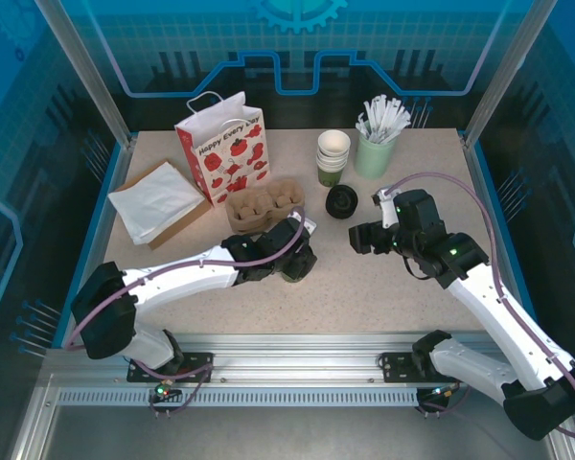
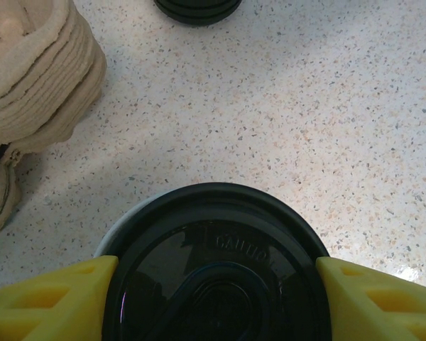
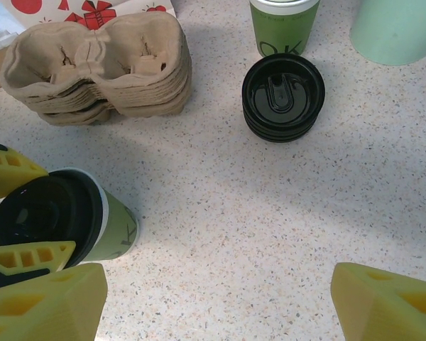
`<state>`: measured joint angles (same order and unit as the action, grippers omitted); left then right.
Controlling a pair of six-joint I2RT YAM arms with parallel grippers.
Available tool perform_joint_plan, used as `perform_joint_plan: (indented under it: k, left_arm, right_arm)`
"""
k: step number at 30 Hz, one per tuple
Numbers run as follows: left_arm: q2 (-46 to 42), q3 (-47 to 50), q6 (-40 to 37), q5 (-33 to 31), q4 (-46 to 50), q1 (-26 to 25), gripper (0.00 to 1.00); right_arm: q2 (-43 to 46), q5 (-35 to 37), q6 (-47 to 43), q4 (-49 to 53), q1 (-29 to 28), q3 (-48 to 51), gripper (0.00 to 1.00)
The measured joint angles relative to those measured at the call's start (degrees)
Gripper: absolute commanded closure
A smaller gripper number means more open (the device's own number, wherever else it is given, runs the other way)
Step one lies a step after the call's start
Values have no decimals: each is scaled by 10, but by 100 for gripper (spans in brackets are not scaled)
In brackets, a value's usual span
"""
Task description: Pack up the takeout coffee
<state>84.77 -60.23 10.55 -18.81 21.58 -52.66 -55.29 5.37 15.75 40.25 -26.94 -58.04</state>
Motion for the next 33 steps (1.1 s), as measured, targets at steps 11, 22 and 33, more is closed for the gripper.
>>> perform_joint_plan:
  k: [11, 22, 33]
  left_arm:
    - [-5, 0, 0, 0, 5, 8, 34]
    - [3, 6, 0, 0, 4, 11, 32]
    - [4, 19, 0, 0, -26, 23, 32]
  right_arm:
    - [0, 0, -2, 0, 0, 0, 16]
    - [0, -4, -2, 0, 0, 0, 16]
    - [0, -11, -2, 0, 0, 1, 16]
